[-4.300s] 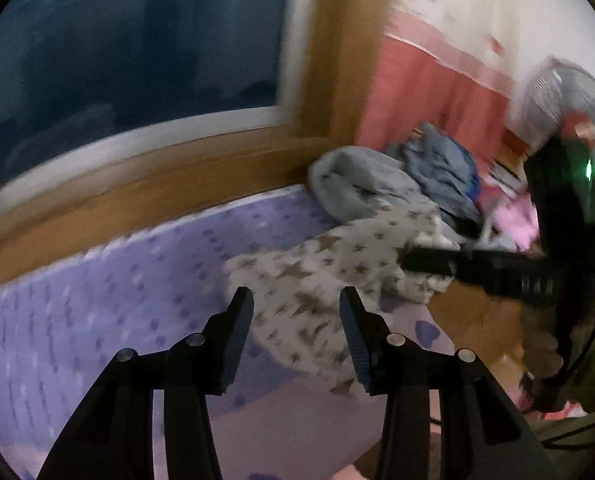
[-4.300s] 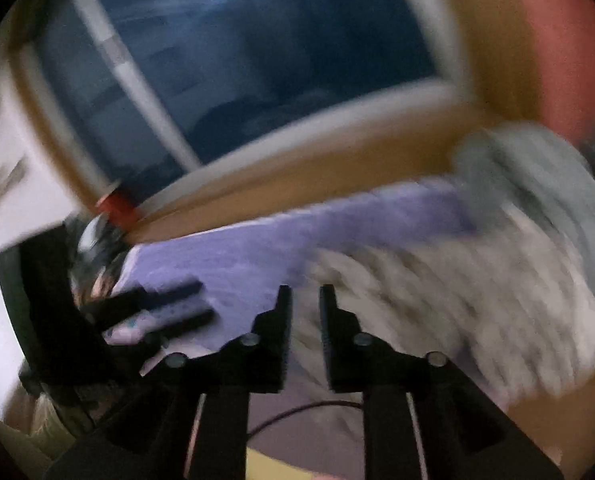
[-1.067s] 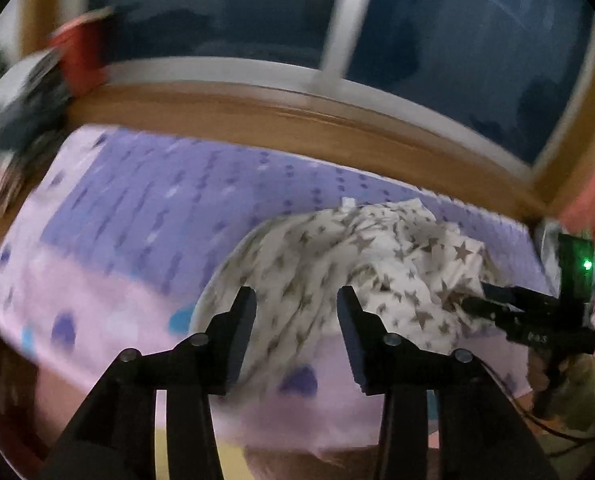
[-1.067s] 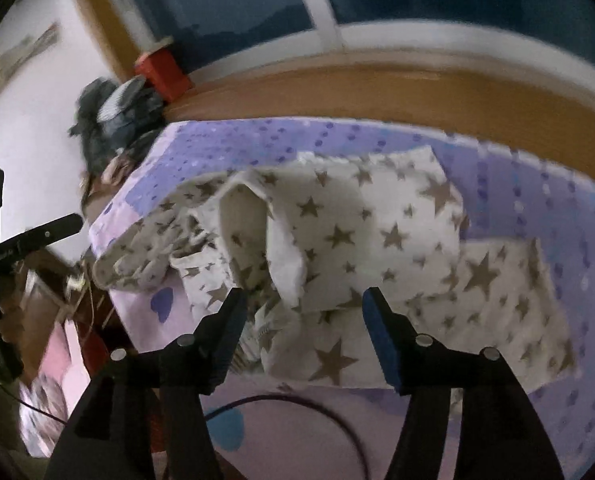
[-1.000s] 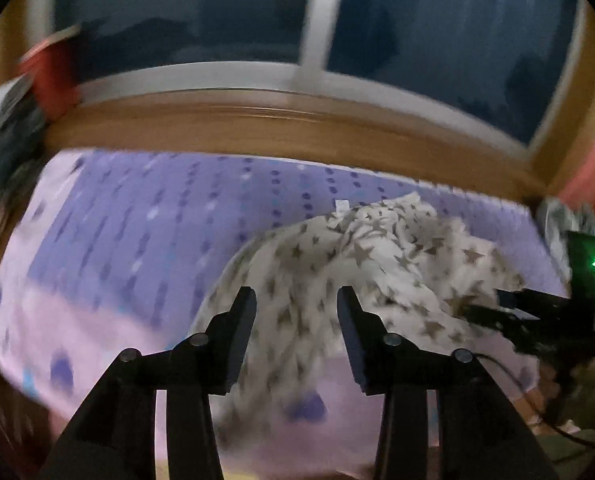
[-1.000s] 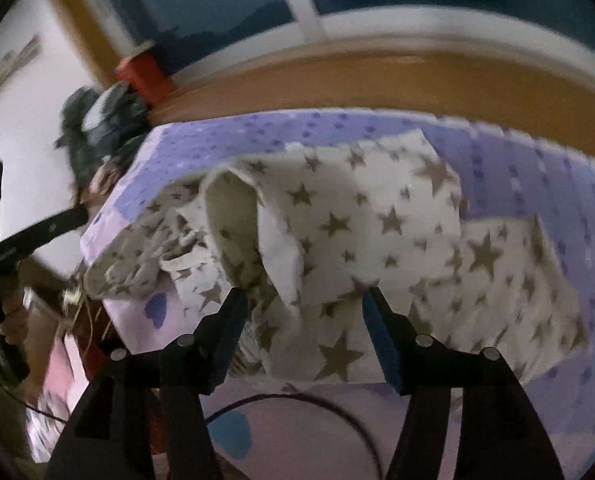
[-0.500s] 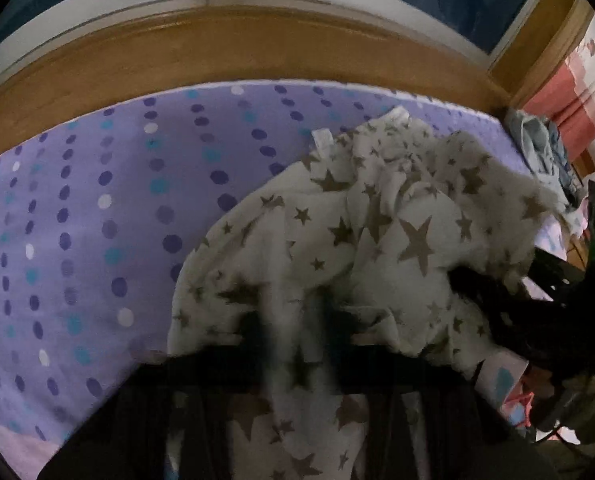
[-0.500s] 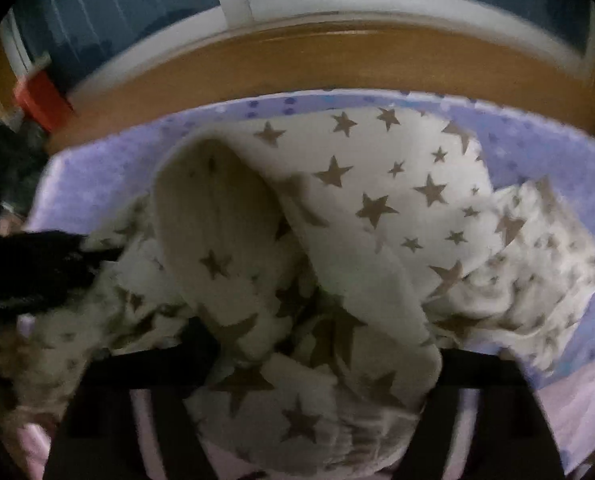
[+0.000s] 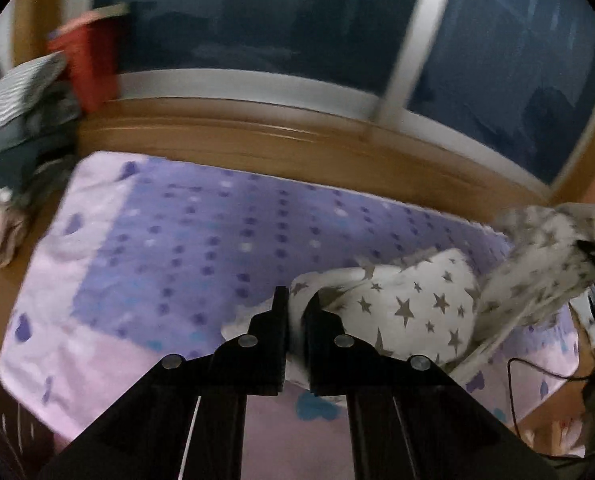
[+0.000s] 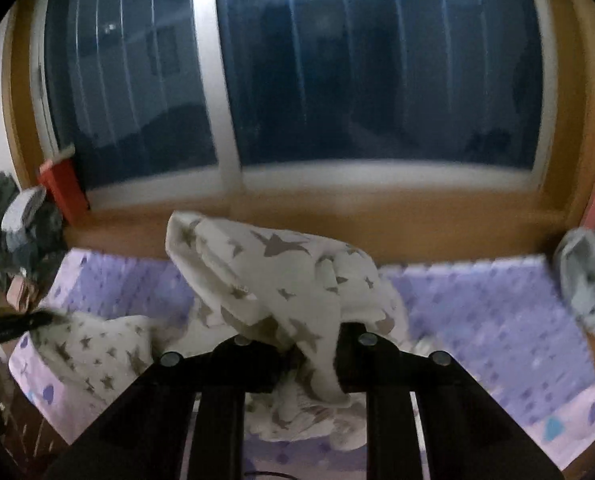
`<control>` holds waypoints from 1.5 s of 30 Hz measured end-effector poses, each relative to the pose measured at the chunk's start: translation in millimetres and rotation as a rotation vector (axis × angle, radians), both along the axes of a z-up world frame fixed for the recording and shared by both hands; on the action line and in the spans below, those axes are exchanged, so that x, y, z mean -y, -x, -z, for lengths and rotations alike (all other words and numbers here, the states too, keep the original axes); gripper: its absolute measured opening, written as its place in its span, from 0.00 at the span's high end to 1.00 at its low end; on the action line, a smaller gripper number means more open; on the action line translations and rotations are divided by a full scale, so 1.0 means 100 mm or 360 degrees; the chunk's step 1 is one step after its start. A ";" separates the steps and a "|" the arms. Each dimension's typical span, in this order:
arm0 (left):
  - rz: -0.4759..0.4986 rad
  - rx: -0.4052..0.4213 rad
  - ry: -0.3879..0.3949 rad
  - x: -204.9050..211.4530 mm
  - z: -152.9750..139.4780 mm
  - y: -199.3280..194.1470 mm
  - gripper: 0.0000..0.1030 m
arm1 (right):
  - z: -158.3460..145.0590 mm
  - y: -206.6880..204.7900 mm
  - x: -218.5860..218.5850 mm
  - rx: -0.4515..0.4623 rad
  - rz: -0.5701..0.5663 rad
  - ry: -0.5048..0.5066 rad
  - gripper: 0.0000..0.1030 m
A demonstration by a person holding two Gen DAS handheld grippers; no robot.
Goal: Fold clothes
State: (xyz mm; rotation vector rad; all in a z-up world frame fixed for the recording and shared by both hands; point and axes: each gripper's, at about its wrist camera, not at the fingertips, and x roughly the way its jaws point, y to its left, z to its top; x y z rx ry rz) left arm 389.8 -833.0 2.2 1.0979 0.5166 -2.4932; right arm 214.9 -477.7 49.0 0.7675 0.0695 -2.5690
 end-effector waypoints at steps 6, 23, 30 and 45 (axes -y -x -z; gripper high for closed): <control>-0.0134 0.0049 -0.0155 0.17 0.23 -0.16 0.92 | -0.20 0.05 -0.04 -0.0124 -0.0083 -0.0113 0.83; -0.0007 -0.0250 -0.0368 -0.67 0.25 0.10 0.64 | 1.06 -0.21 0.73 0.0499 -0.0388 -0.0022 0.39; 0.0322 -0.0109 -0.0190 -1.28 0.19 0.50 0.59 | 0.91 -0.31 0.17 0.0467 -0.0179 0.0191 0.25; 0.1098 0.0046 0.0448 -2.28 0.15 1.38 0.59 | 1.14 -0.12 -0.86 0.0684 0.0299 0.0234 0.22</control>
